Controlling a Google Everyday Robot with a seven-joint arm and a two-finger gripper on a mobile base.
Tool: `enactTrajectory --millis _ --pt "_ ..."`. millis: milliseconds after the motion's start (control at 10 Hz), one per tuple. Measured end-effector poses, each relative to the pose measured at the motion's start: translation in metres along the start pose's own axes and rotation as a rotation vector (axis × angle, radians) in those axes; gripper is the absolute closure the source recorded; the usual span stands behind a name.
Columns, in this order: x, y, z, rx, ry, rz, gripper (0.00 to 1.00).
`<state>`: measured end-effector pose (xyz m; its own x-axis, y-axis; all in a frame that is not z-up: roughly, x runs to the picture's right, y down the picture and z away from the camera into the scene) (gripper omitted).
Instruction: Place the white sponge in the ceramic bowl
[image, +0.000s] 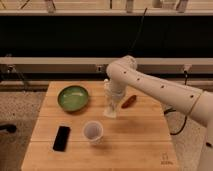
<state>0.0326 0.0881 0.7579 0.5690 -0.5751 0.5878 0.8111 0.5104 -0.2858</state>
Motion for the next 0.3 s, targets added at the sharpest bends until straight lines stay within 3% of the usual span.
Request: enactTrajectory --millis 300 --pt "-0.009 -0.029 0.003 -0.002 0.018 -0.026 1.0"
